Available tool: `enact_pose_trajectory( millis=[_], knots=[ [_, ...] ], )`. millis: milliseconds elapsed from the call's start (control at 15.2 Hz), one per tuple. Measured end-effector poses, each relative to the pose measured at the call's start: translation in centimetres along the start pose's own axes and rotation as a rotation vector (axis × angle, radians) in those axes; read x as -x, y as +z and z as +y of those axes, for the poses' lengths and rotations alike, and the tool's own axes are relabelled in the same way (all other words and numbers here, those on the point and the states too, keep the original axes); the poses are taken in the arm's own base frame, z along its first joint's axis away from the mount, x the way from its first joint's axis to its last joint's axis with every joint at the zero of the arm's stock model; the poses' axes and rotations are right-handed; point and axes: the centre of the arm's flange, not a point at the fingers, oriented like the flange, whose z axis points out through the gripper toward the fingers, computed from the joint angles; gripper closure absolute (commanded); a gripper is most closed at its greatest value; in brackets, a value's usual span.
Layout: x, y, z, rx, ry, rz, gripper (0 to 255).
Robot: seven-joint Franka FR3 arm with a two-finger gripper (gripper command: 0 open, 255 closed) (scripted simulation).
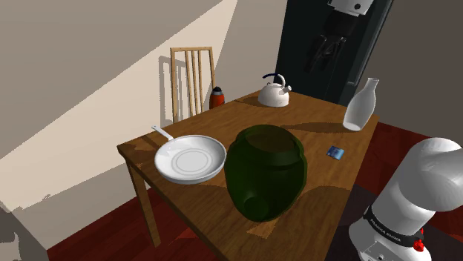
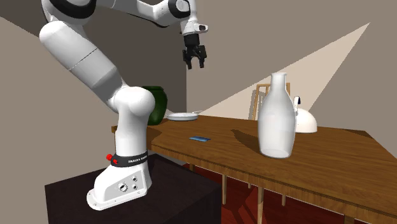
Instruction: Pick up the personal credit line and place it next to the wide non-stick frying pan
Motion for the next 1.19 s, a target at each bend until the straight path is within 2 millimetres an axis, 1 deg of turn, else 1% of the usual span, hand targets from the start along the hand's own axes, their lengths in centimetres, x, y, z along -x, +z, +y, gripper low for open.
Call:
enact_pose_trajectory(
  millis=[66, 132, 396, 594, 726, 924, 990, 1188],
  knots=[
    [0.0, 0.0, 0.0, 0.000, 0.000, 0.000, 0],
    [-0.2, 0.4, 0.4, -0.004, 0.024, -0.011, 0],
    [-1.9, 3.7, 4.2, -0.032, 0.201, -0.094, 0],
    [-2.0, 7.1, 7.8, -0.056, 0.351, -0.164, 0],
    [-1.9, 8.8, 10.1, -0.072, 0.453, -0.211, 0],
    [-1.2, 12.0, 13.1, -0.096, 0.605, -0.281, 0],
    [-0.7, 12.7, 14.1, -0.104, 0.655, -0.305, 0],
    [1.0, 15.9, 16.8, -0.128, 0.807, -0.375, 0]
  ],
)
